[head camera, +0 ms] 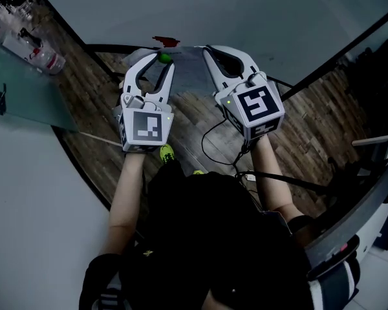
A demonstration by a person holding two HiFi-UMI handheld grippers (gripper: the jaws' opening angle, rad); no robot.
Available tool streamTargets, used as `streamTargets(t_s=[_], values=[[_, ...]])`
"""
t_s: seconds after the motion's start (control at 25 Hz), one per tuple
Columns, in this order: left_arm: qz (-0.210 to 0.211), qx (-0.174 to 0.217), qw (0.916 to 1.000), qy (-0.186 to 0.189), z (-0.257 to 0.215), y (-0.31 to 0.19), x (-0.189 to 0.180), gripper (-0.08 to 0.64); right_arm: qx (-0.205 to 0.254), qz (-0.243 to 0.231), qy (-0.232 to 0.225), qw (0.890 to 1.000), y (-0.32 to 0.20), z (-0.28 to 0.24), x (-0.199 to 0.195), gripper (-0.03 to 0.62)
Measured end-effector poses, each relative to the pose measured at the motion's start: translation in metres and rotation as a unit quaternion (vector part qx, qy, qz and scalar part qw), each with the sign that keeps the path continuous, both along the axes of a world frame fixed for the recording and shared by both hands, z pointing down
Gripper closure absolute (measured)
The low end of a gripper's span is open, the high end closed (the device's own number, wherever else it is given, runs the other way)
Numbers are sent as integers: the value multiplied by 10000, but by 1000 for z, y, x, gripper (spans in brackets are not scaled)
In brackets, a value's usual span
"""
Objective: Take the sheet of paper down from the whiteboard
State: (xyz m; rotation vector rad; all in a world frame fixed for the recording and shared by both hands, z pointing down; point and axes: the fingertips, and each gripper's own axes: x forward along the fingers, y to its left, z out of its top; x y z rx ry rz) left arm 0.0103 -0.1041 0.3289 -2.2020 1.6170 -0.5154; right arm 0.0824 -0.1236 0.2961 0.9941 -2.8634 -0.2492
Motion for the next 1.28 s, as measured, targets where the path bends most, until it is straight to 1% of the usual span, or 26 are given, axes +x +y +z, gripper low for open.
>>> streamTargets(t_s=[0.28,0.52,0.68,0.92,1.28], values=[[-167,-46,9998,-2,6,21,22,436,-78,-221,-34,9997,21,7,19,580],[-286,-108,9995,5,10,42,29,436,-188,-382,-129,9990,38,11,23,580],[-339,-68,9994,26,8,49,29,436,-233,-476,-190,9984,48,11,23,580],[-269,-99,9996,36,9,50,29,436,-257,-477,-209,9983,52,13,21,580],[-173,-48,9998,8,4,55,25,436,-226,-470,-136,9985,61,12,13,581]])
